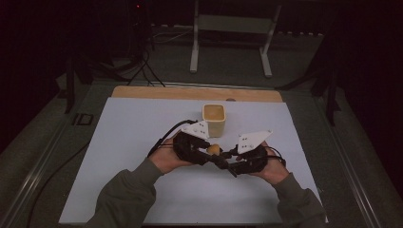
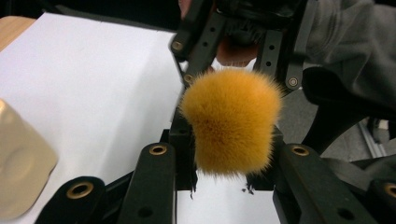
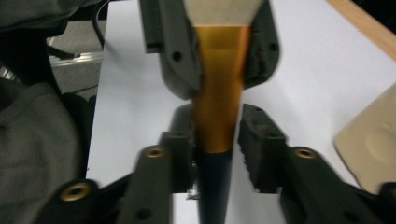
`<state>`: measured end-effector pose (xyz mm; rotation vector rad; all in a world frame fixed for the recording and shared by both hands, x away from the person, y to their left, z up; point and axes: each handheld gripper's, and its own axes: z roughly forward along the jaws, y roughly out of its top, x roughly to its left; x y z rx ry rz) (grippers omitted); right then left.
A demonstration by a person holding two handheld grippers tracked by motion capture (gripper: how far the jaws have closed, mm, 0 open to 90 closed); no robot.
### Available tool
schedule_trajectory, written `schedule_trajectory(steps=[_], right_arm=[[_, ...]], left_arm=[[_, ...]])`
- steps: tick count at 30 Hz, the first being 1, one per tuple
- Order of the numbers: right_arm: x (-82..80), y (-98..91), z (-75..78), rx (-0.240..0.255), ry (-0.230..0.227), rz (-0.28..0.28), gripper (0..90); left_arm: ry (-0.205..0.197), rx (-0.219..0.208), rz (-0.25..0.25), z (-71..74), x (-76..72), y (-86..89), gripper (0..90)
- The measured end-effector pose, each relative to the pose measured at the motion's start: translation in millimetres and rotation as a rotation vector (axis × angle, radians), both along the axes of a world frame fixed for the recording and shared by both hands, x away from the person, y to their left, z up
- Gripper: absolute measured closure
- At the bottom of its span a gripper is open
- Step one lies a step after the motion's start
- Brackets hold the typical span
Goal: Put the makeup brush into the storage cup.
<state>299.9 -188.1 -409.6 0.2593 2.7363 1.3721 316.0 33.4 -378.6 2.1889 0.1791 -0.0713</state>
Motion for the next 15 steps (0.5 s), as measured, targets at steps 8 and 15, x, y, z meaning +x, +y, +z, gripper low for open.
schedule_trajectory(steps=[8,15], right_arm=[[-2.4,2.1,-1.0,0.002,-0.021,-0.002,73.3],[-1.3,-1.7,-0.2,0.017,-0.023,-0.022,73.2]], left_arm=[[0.011,-0.042,0.035,0.3,-0.8,5.1,43.4],[-0.020,-0.037,0.109,-0.3,-1.1,9.4,17.2]])
